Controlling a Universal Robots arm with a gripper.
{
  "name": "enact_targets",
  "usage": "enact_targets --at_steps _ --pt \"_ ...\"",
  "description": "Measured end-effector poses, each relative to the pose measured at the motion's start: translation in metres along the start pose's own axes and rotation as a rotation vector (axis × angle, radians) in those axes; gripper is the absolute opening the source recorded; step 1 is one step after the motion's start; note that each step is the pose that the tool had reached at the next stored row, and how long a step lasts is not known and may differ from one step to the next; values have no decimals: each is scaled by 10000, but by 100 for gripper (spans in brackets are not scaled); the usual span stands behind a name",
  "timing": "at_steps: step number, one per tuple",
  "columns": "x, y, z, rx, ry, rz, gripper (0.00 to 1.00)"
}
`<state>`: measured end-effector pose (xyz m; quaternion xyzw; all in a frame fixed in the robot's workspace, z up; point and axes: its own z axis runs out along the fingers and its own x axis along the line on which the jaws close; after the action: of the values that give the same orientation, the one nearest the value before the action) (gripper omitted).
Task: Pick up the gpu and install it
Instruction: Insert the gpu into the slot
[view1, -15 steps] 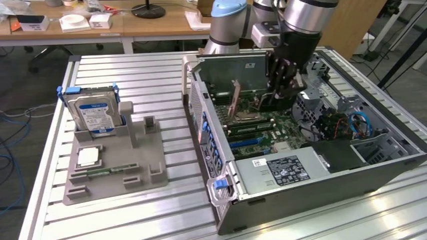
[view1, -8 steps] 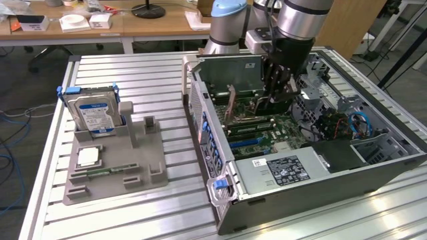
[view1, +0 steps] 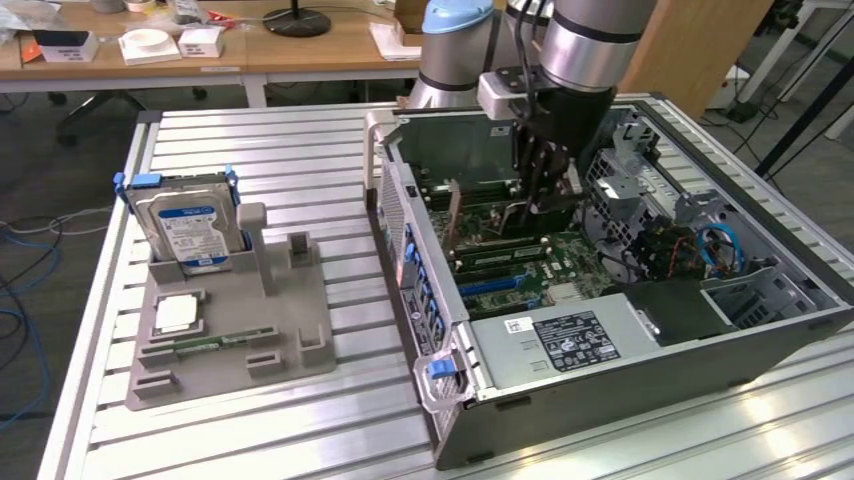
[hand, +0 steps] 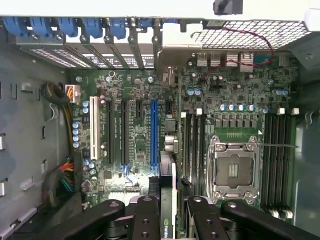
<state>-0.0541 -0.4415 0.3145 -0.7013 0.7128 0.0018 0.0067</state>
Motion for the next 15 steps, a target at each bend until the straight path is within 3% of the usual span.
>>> enact_targets --at_steps 15 --pt "140 85 150 1 -2 1 26"
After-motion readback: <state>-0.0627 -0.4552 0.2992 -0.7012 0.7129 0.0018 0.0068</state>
